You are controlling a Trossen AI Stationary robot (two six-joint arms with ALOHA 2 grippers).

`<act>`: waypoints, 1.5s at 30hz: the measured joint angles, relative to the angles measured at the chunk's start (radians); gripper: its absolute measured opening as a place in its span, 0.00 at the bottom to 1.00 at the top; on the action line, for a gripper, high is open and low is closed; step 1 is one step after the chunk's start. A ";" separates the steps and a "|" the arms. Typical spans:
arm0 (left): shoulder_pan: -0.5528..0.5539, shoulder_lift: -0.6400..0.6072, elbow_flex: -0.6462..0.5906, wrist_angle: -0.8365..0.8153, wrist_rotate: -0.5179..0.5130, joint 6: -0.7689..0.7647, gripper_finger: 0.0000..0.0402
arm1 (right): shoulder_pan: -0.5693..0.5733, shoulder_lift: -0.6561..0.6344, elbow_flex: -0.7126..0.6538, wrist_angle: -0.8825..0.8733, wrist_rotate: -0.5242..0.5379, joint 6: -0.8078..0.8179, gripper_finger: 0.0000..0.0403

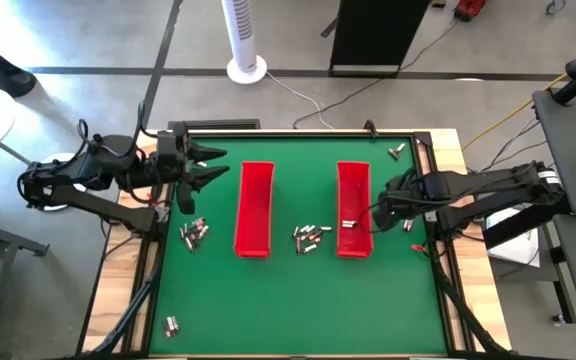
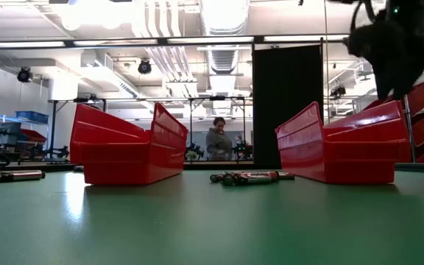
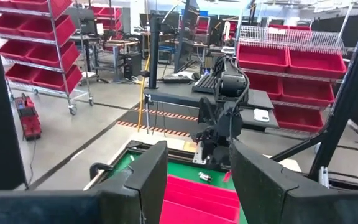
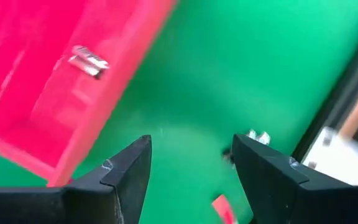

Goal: Sort batteries
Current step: Put the silver battery into the right red bin

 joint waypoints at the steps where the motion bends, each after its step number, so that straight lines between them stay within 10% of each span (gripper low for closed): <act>1: 0.000 0.000 0.000 0.000 0.016 -0.018 0.39 | -0.007 0.001 0.015 -0.002 0.002 -0.060 0.54; 19: -0.001 0.002 0.121 -0.149 0.106 -0.077 0.39 | -0.301 0.194 0.290 -0.181 0.001 -0.881 0.60; 27: -0.008 -0.002 0.119 -0.165 0.232 -0.057 0.39 | -0.412 0.251 0.182 -0.113 -0.045 -0.907 0.66; 45: -0.008 0.069 0.041 -0.069 0.168 -0.056 0.39 | -0.588 0.309 0.143 -0.252 -0.201 -0.936 0.80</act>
